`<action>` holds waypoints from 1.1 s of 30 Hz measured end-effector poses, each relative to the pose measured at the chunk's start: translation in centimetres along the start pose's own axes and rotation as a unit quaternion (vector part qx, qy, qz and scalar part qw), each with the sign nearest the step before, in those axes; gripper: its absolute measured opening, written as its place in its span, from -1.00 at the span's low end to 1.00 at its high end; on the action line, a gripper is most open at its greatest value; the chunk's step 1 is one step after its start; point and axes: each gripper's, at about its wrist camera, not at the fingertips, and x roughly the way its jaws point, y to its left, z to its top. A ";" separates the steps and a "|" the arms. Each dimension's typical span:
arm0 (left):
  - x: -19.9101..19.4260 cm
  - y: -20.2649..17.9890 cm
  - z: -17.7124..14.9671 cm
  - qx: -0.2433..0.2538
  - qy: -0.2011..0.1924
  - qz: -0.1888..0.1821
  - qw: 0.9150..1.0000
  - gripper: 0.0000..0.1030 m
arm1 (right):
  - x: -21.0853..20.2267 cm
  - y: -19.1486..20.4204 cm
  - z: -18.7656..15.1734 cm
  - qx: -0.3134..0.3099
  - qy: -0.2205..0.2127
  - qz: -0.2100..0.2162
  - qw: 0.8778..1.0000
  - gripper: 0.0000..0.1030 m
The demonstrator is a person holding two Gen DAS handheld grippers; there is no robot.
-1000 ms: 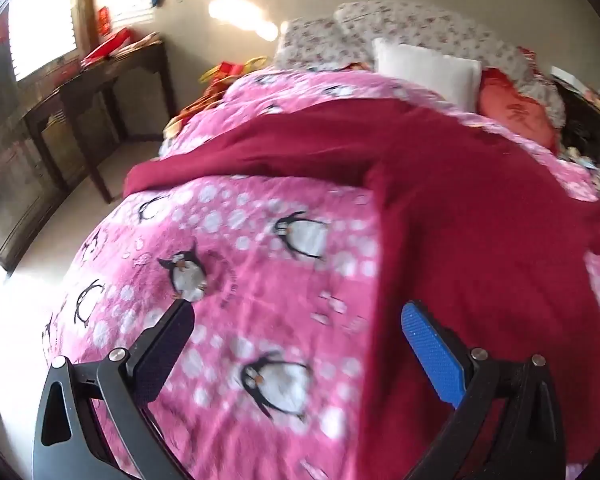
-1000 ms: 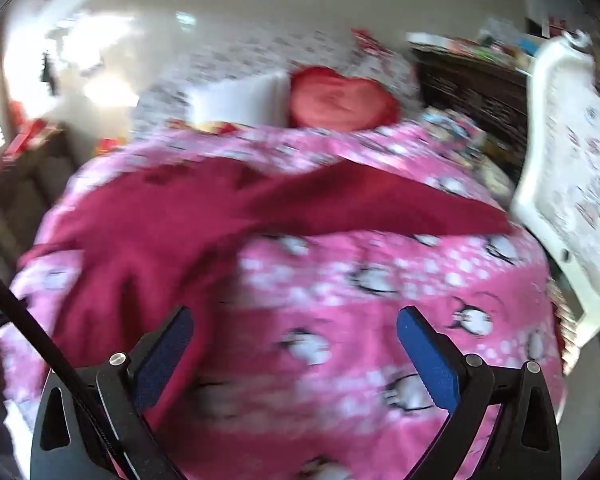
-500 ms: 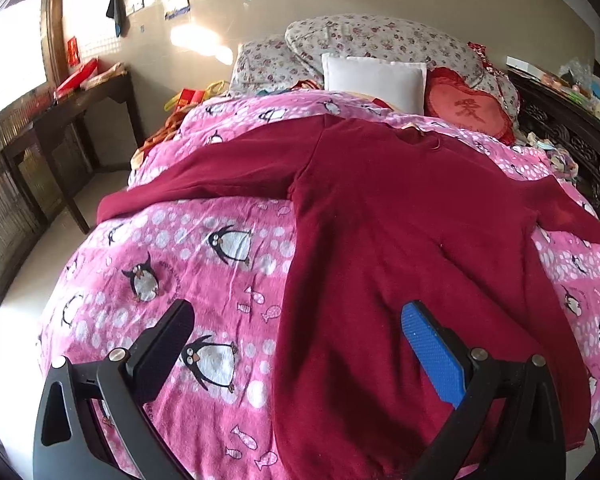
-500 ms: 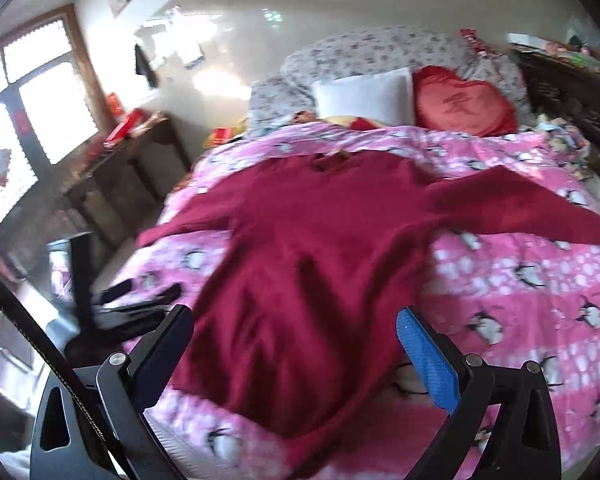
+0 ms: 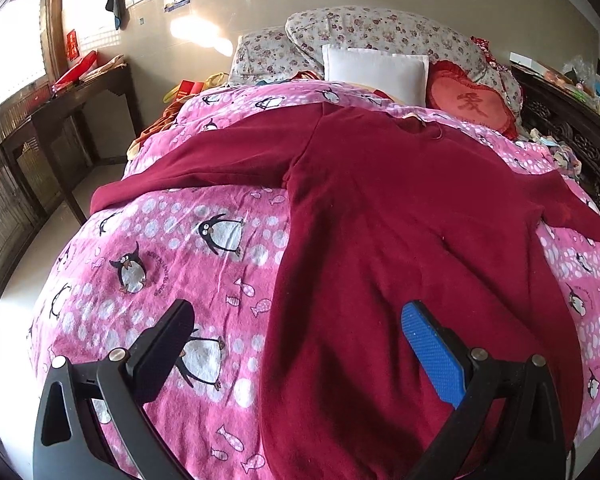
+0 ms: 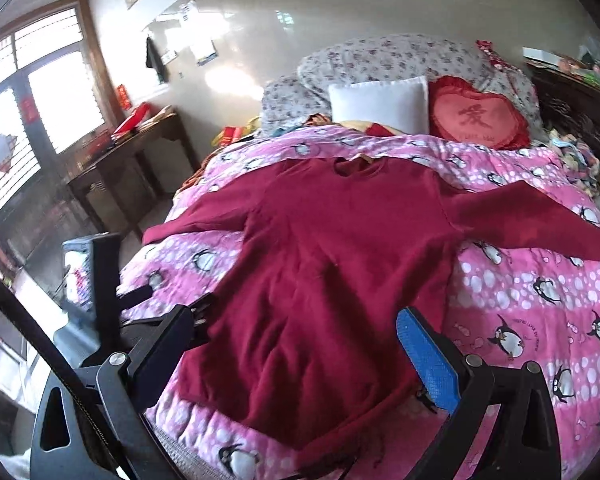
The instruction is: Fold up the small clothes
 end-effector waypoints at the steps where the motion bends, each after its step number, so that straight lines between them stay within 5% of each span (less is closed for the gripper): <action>1: 0.1 0.0 0.1 -0.001 0.001 0.000 1.000 1.00 | 0.4 -0.3 0.1 0.005 0.002 0.005 1.000 1.00; 33: 3.1 1.2 1.3 -0.024 0.023 0.002 0.999 1.00 | 7.6 -3.1 0.6 0.000 0.010 -0.082 0.997 1.00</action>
